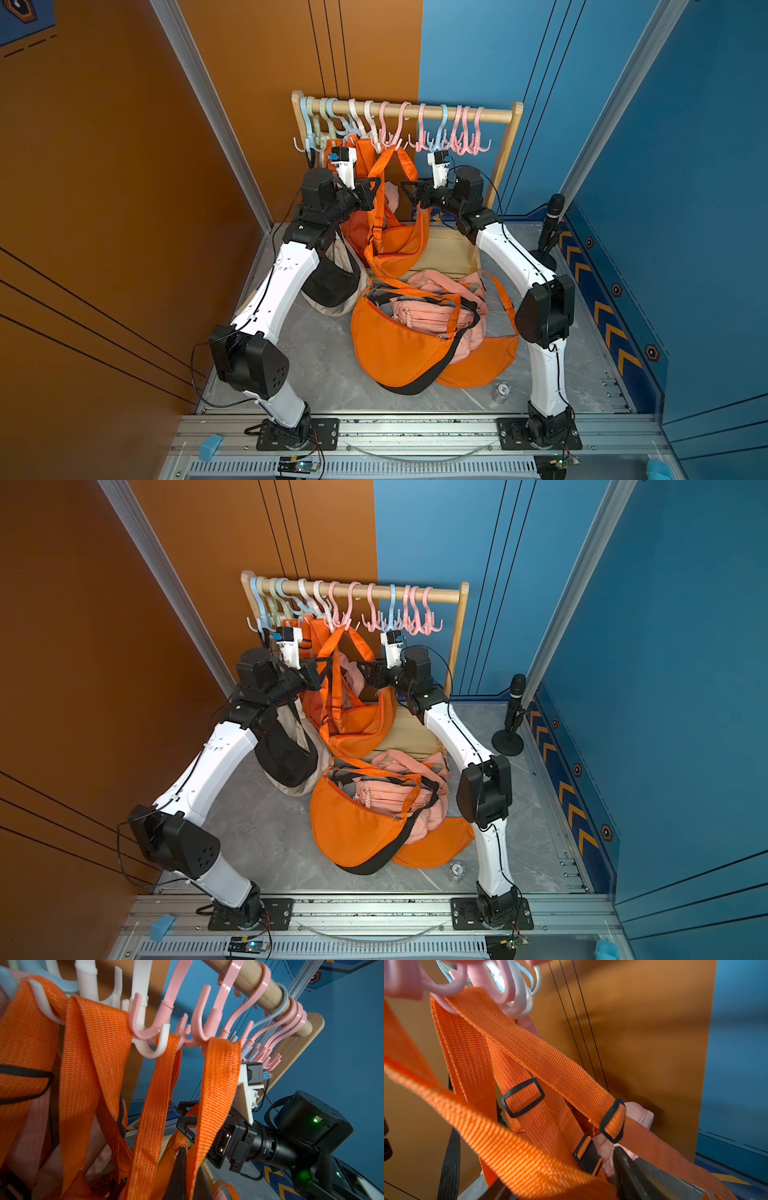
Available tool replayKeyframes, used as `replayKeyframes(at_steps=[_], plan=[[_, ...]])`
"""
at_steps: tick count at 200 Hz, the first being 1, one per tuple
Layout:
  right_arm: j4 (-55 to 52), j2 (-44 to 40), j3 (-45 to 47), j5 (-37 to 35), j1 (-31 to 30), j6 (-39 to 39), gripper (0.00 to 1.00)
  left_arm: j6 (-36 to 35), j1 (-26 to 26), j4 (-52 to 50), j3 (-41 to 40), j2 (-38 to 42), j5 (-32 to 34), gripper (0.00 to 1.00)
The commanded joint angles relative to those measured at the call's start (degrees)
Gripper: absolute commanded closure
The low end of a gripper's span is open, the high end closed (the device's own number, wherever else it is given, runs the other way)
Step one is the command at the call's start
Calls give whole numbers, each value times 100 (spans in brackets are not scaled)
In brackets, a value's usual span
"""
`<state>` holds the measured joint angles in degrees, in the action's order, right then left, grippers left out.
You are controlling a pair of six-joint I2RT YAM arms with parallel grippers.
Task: Take the bag off the hook
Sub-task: Pick up the bag from the hook.
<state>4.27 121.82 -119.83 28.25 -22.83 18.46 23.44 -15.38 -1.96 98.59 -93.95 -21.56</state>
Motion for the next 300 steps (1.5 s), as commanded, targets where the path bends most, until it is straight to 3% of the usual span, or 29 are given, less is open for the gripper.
replayKeyframes(at_steps=[1,100,146,173,188,237,300], plan=[[194,-221,-167,-64,-20,83,33,-1,69,-21,-85,167,-120,100],[272,-255,-577,-41,-82,107,34,9,52,10,-134,145,-169,100],[184,-262,-589,-26,-147,53,57,29,44,41,-147,154,-190,100],[155,-257,-573,-4,-182,71,88,29,42,53,-165,144,-189,100],[144,-427,-552,-13,-196,72,100,63,42,52,-139,108,-212,100],[133,-786,-396,-97,-248,1,100,108,-137,90,292,-189,-209,100],[78,-777,-668,-119,-99,268,100,134,-261,-326,1809,-1017,-268,100]])
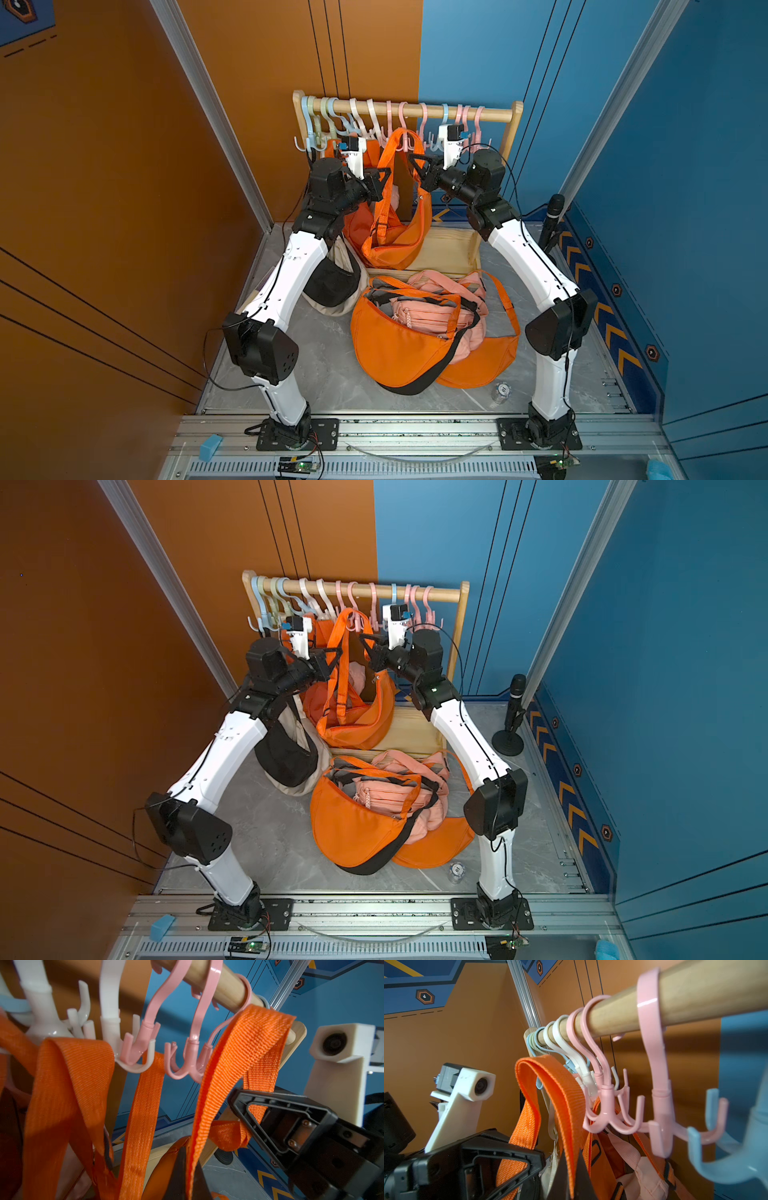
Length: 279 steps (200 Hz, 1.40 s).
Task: Take the bag off the hook
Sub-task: Pick up the bag from the hook, then place the bag inside the bag.
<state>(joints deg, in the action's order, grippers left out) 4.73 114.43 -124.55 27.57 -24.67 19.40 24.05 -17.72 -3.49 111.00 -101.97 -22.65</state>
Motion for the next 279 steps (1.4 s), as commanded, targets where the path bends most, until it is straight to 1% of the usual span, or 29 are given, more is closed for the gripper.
replayKeyframes(at_steps=[1,28,63,93,112,174,181,213,233,242,247,257,279], plan=[[34,-37,-198,-51,89,185,100,78,-29,-176,587,-230,-159,100],[-12,-159,-177,-19,164,224,100,75,-30,-250,878,-318,-162,100],[-231,-525,-7,33,162,74,100,-138,-35,-291,723,15,-88,100],[-215,-1111,519,-4,64,-90,100,-501,-95,-293,254,547,48,100],[-279,-1501,892,-52,-41,-275,100,-683,-131,-269,-187,941,188,100],[-245,-2628,2126,-291,-487,-647,100,-810,-237,-66,-1541,2152,510,100],[-244,-2751,2387,-317,-543,-676,100,-823,-254,-60,-1694,2299,558,100],[-258,-3265,2965,-402,-923,-871,100,-963,-352,-97,-2478,3078,842,100],[-536,-3576,3208,-543,-1310,-1250,100,-1170,-462,-244,-2997,3691,1116,100],[-693,-3720,3301,-727,-1510,-1544,100,-1291,-511,-381,-3202,3972,1255,100],[-751,-3798,3339,-865,-1795,-1729,100,-1361,-537,-469,-3292,4130,1349,100],[-798,-3930,3420,-1148,-2111,-1991,100,-1482,-574,-661,-3466,4433,1515,100],[-906,-4073,3450,-1296,-2636,-2297,100,-1684,-602,-1102,-3818,5080,1801,100]])
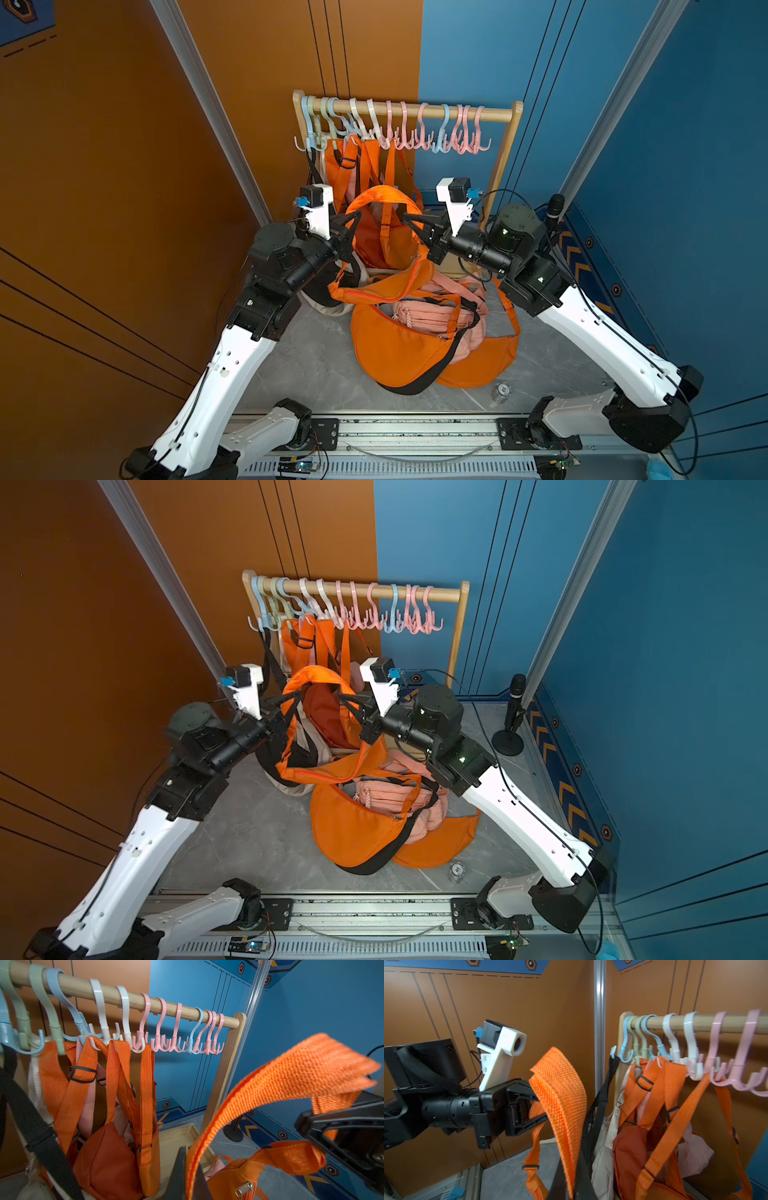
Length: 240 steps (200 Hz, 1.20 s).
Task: Take the bag off the hook
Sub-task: Place the bag inside the bag.
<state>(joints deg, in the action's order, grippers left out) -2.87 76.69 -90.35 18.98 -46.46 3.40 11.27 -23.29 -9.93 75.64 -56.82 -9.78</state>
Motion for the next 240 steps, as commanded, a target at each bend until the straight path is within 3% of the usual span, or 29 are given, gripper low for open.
replayKeyframes(at_steps=[1,44,98,124,163,188,240], plan=[[-158,-301,32,-443,-494,-716,100,-419,-44,-479,-297,588,522,100],[-30,-746,637,-1304,-1597,-1271,100,-663,-42,-1135,-749,1610,854,100],[29,-1328,1683,-2221,-2576,-1354,100,-738,-50,-1494,-931,2599,1502,100],[12,-1376,2251,-3323,-3101,-1698,100,-749,-52,-1485,-1208,2670,1625,100],[182,-1402,2854,-3603,-2893,-1148,100,-263,-61,-986,-2002,2516,1630,100],[131,-1334,2971,-3663,-2453,-782,100,-48,-193,-472,-2152,1926,1635,100],[-109,-1294,3215,-3889,-1602,110,100,-230,-953,988,-2055,405,2094,100]])
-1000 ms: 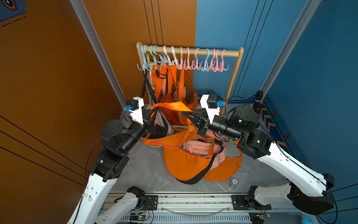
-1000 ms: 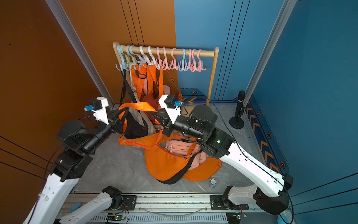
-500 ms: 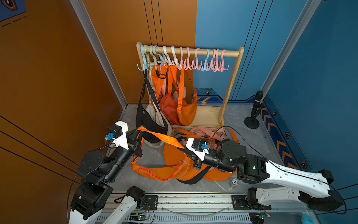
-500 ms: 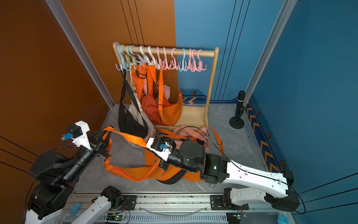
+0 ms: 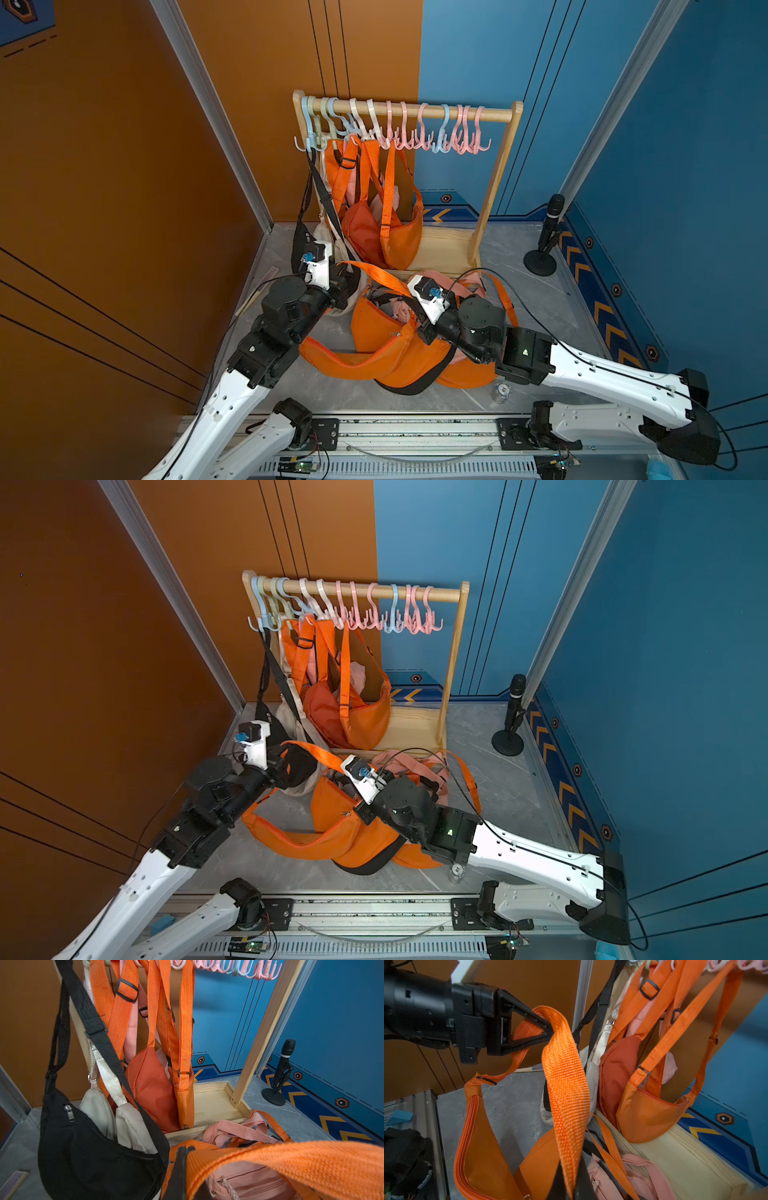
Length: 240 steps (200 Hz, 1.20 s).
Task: Take the bag off the hook
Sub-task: Place the bag inside the bag.
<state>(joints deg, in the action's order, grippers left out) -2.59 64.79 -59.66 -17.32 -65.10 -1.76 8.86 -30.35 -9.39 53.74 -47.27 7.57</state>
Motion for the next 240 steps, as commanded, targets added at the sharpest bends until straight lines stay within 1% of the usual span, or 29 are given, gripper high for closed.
replayKeyframes(at_steps=[1,38,80,106,131,150,157,171,181,197,207,221,222,240], plan=[[-141,-106,151,-257,266,634,100,10,-259,949,145,-588,359,100],[-111,-292,726,-515,666,1057,100,78,-518,1695,284,-1710,364,100],[180,-510,1597,-417,1178,1668,98,189,-823,2304,269,-2747,469,100],[267,-585,1965,-401,1429,1876,97,314,-881,2488,295,-3292,466,100],[343,-582,2245,-368,1764,2033,96,530,-891,2625,412,-3903,260,100],[568,-532,2482,-239,2062,2197,95,551,-920,2628,489,-4320,182,100],[698,-513,2584,-225,2137,2252,94,547,-927,2639,703,-4448,183,100],[1022,-473,2788,-218,2237,2327,92,555,-900,2707,789,-4666,174,93],[1183,-419,2885,-213,2302,2362,88,562,-885,2732,842,-4790,132,85],[1250,-292,2910,-178,2417,2412,84,572,-837,2739,948,-4938,11,65],[1258,-236,2898,-133,2449,2442,81,589,-804,2732,992,-4990,-60,56],[1292,-196,2907,-84,2449,2478,75,636,-780,2729,995,-5009,-135,49],[1294,-196,2903,-81,2537,2478,74,644,-775,2730,992,-5002,-143,48],[1327,-174,2899,-43,2689,2487,66,695,-770,2732,918,-4882,-203,42]])
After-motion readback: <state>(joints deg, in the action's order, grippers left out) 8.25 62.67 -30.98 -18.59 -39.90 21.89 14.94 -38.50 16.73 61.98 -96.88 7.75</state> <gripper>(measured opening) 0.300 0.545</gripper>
